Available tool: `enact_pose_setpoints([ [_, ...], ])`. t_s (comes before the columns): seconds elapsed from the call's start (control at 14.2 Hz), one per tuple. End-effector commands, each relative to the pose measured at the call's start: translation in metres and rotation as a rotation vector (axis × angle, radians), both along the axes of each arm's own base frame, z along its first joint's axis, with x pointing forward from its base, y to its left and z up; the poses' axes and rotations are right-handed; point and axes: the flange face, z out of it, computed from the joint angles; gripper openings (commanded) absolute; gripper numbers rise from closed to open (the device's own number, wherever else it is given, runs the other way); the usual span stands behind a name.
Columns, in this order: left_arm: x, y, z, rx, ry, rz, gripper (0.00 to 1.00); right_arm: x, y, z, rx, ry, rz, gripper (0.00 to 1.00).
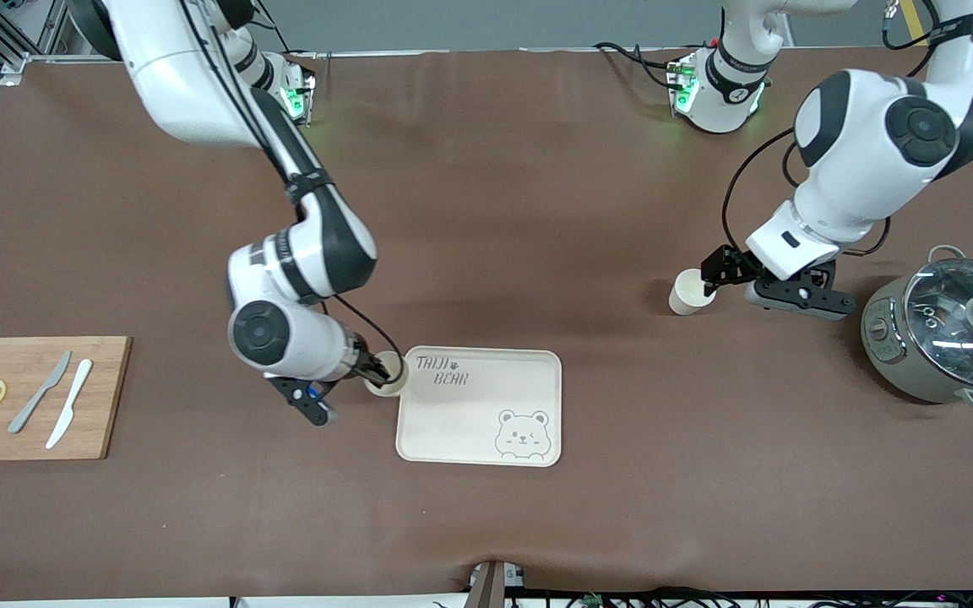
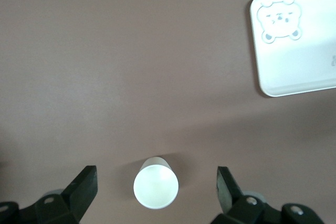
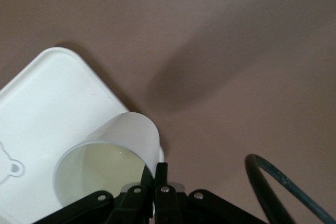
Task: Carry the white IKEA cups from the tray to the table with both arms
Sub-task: 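Carry the cup with the right gripper while the left gripper withdraws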
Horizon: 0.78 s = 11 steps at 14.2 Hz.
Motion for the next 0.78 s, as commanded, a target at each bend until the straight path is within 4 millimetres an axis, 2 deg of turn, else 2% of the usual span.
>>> enact_pose_setpoints([
  [0.0, 0.013, 0.004, 0.038, 0.012, 0.037, 0.009, 1.0, -0.013, -0.041, -0.001, 0.024, 0.044, 0.104, 0.0],
  [0.21, 0.014, 0.008, 0.07, 0.025, 0.047, 0.021, 1.0, -0.023, -0.08, -0.002, 0.039, 0.055, 0.176, 0.0],
  [0.49, 0.016, 0.013, 0.101, 0.031, 0.029, 0.053, 1.0, -0.035, -0.151, -0.015, -0.036, 0.077, 0.278, 0.0],
  [0.71, 0.017, 0.012, 0.128, 0.032, -0.002, 0.075, 1.0, -0.043, -0.191, -0.02, -0.009, 0.074, 0.36, 0.0],
])
